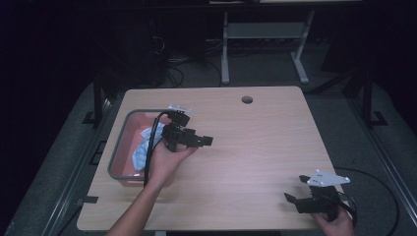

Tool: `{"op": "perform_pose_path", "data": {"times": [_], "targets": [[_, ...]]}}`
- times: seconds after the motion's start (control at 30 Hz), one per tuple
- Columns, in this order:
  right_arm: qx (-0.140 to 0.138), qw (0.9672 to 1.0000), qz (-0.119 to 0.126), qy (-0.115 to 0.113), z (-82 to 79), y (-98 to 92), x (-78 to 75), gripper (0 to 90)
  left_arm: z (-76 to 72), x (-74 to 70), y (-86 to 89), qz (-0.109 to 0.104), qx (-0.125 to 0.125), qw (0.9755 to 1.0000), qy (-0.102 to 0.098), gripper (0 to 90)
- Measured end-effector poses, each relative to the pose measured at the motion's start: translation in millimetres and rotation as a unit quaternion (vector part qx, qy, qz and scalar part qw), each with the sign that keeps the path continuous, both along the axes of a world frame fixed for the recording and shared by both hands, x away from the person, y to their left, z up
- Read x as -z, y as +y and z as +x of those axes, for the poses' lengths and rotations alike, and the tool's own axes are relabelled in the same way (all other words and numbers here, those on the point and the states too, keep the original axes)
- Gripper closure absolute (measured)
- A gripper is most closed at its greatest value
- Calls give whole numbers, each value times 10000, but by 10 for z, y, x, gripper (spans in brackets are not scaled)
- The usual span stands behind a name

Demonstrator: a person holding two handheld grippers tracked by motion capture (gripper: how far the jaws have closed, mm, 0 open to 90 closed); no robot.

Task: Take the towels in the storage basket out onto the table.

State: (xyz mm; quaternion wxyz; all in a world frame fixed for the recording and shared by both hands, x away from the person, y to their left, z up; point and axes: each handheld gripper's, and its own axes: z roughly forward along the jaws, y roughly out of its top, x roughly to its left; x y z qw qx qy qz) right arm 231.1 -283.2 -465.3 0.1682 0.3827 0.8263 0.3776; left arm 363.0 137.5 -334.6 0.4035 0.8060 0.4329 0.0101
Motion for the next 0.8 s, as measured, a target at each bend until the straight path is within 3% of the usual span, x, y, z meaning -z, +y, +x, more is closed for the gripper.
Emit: {"op": "perform_pose_path", "data": {"times": [0.33,0.8], "targets": [[-9,10000,-5,27,-2,11,0,148,16,-79,293,24,-260,9997,-17,194],[-21,10000,-5,28,2,12,1,148,48,-67,641,109,-676,9977,21,194]]}}
